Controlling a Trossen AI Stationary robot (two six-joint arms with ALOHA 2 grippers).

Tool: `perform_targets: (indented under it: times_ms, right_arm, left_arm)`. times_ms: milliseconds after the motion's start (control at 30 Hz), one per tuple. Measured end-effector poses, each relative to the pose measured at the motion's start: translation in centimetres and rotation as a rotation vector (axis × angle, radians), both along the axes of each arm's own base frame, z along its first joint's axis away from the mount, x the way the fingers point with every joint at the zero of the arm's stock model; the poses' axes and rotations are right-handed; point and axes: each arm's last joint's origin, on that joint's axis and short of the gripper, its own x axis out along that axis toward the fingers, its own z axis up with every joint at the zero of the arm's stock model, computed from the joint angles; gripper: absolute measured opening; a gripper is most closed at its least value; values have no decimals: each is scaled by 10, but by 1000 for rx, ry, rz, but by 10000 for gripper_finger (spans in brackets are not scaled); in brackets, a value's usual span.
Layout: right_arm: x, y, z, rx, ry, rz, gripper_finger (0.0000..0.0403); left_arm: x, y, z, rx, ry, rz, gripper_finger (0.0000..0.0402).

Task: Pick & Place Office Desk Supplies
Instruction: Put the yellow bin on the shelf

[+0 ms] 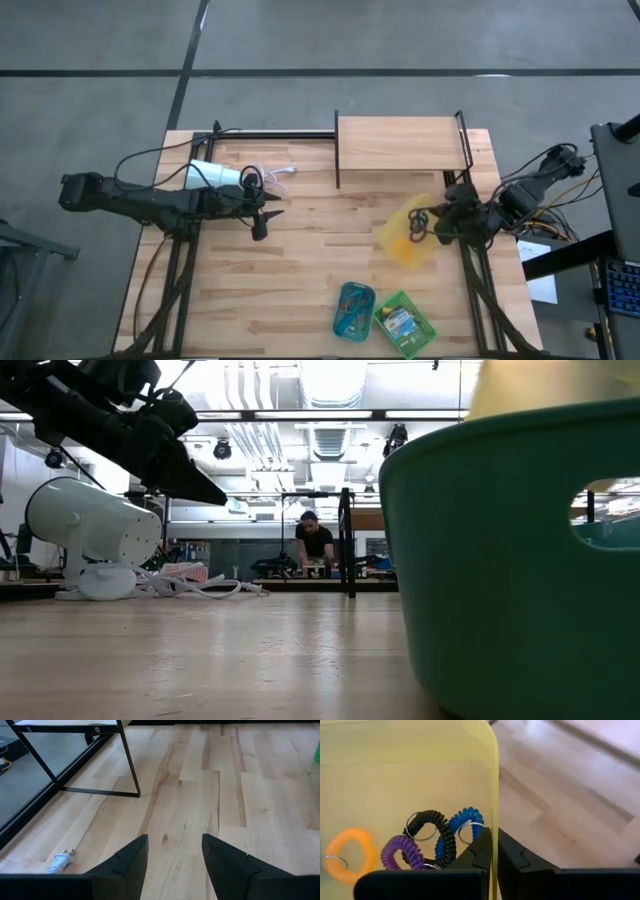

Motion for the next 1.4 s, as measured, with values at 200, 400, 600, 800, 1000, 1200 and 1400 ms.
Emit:
perform_targets:
  times_ms: [200,400,600,800,1000,1200,1400]
  right_arm:
    - [3,-9,16,24,-40,-102,8]
    - [1,-21,31,34,-30,-193,8]
    - [0,-32,47,-7,-38,-237,8]
    - [-1,-43,60,-68,-24,-279,8]
    - [2,-50,67,-32,-47,-285,8]
    - [20,-57,70,-76,-84,-284,8]
    - [51,-69,70,-69,-43,-249,8]
  left_arm:
    - [0,0,0,0,0,0,190]
    - [0,0,0,0,0,0,190]
    - [0,0,0,0,0,0,190]
    - [0,0,0,0,0,0,190]
    - [0,0,0,0,0,0,190]
    - [0,0,0,0,0,0,190]
    - [0,0,0,0,0,0,190]
